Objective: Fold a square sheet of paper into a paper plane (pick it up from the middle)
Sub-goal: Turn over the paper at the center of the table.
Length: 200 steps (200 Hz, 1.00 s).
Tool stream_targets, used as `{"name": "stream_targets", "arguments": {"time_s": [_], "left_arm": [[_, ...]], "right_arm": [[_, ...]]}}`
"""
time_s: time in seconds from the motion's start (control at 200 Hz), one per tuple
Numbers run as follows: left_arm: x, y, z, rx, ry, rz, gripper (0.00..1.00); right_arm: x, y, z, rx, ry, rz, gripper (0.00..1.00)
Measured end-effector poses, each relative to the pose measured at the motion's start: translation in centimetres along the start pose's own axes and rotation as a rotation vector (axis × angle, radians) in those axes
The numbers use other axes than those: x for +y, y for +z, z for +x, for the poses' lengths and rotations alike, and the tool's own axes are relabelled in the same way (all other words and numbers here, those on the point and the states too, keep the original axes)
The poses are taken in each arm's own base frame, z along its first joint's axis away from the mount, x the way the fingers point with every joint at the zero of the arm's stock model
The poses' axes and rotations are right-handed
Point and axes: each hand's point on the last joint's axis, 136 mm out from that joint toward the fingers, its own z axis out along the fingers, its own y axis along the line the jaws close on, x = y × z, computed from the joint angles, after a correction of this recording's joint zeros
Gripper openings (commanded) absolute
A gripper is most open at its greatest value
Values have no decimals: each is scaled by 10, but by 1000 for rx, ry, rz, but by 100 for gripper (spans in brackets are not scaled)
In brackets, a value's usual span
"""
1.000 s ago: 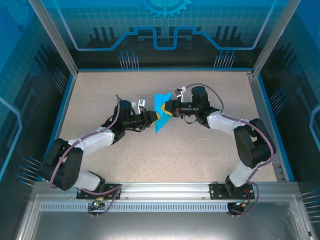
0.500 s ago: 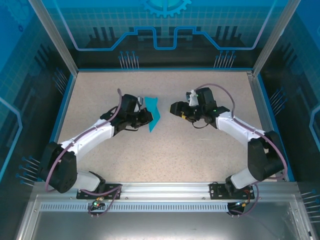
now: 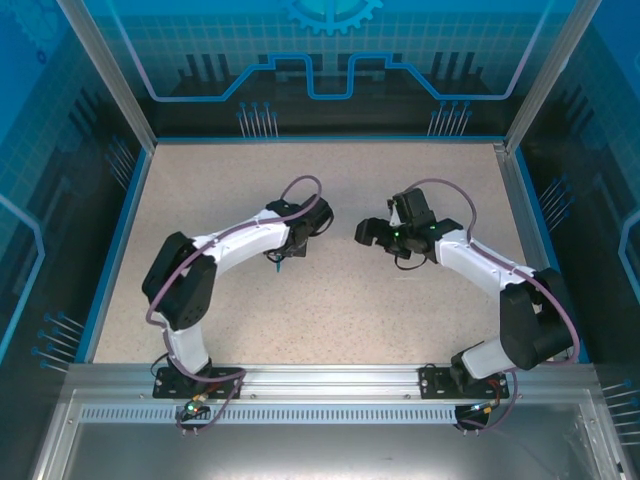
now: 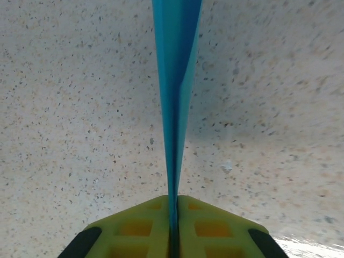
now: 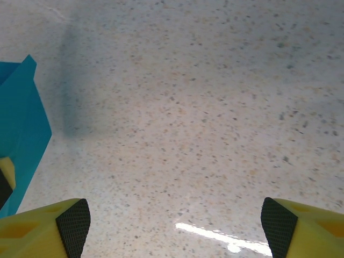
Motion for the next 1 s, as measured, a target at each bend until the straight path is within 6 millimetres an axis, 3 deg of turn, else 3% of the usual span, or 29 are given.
{"name": "stream_targets", "arguments": {"time_s": [0.21, 0.425, 0.59, 0.7, 0.835, 0.91, 1.0], "left_arm": [[-23, 14, 14, 66, 16, 44, 35], [-69, 13, 21, 135, -59, 295, 52], [-79, 1, 24, 189, -138, 512, 70], [-72, -18, 13, 182, -227, 691, 77], [-46, -39, -9, 114, -339, 802, 81], [-25, -40, -16, 83, -413, 803, 83], [4, -27, -13, 74, -511, 755, 85]], "right_arm": [[-18, 1, 3, -6, 39, 59, 87], [-22, 1, 3, -10, 52, 74, 88], [-20, 2, 5, -11, 35, 79, 90], [-5, 5, 15, -3, -35, 82, 88], [38, 13, 30, 13, -163, 54, 73], [64, 22, 39, 31, -221, 30, 60], [92, 38, 52, 63, -258, 6, 48]]}}
